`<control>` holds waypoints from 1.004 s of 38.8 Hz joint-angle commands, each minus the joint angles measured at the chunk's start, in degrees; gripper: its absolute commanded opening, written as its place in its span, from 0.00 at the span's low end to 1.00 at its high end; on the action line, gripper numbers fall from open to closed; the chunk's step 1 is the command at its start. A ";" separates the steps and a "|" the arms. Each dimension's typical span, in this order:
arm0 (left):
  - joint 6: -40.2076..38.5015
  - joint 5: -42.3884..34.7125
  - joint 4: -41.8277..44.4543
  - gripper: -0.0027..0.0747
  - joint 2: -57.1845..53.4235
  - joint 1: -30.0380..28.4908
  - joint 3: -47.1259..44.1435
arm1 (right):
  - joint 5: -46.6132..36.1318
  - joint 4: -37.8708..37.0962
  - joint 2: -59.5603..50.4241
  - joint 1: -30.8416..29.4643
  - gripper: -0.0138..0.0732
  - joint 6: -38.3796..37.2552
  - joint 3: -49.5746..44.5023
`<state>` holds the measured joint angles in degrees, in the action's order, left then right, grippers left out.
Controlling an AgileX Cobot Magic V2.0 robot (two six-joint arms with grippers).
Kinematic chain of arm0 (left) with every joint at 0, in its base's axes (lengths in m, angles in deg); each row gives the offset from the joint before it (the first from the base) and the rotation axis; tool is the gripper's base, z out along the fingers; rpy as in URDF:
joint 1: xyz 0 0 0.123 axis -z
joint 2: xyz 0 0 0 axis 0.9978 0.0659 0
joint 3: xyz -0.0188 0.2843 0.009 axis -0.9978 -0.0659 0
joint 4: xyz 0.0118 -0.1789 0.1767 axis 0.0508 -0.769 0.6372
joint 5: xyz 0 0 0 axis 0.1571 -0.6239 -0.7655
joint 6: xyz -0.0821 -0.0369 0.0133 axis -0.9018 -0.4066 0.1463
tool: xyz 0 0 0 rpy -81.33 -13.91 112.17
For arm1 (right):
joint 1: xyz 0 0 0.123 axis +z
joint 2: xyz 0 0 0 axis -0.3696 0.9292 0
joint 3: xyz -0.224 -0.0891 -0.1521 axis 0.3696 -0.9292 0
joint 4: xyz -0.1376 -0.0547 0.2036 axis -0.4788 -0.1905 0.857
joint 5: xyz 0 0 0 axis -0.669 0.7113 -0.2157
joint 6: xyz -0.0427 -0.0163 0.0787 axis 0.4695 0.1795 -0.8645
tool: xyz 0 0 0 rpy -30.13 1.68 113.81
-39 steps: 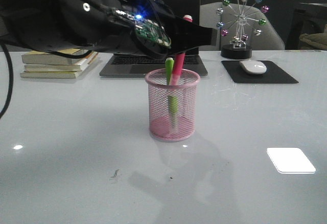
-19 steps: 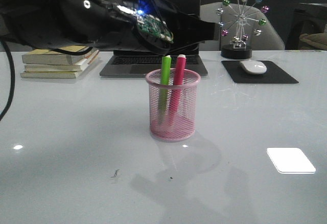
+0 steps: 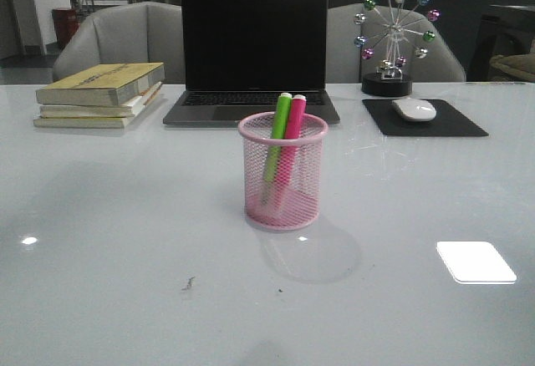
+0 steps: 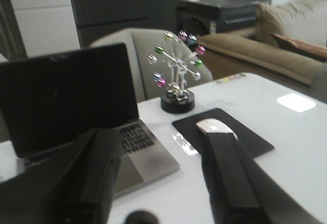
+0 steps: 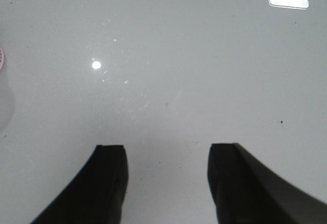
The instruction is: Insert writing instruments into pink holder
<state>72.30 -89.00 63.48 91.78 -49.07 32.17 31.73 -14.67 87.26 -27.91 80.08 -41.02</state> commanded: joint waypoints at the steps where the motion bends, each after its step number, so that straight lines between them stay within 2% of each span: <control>1: 0.39 0.10 0.40 0.57 -7.77 -3.79 1.45 | -3.93 0.39 -0.55 -0.37 0.69 0.48 1.68; 6: 0.39 10.11 0.67 0.57 -14.14 -9.13 1.45 | -3.93 0.39 -0.55 -0.37 0.69 0.48 1.68; 13: 0.39 25.02 5.57 0.57 -21.97 -17.71 1.45 | -3.93 0.39 -0.55 -0.37 0.69 0.48 1.68; 18: 0.39 31.91 6.15 0.57 -25.72 -24.29 1.17 | -3.93 0.39 -0.55 -0.37 0.69 0.48 1.68; 28: 0.39 32.70 5.95 0.57 -33.54 -34.73 -8.05 | -3.88 0.39 -0.55 -0.37 0.69 0.48 1.68; 39: 0.39 32.70 3.50 0.57 -42.07 -37.85 -21.76 | -3.67 0.39 -0.55 -0.37 0.69 0.48 1.68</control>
<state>72.71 -52.09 68.64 52.00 -86.60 11.24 31.73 -14.67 87.26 -27.91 80.08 -41.02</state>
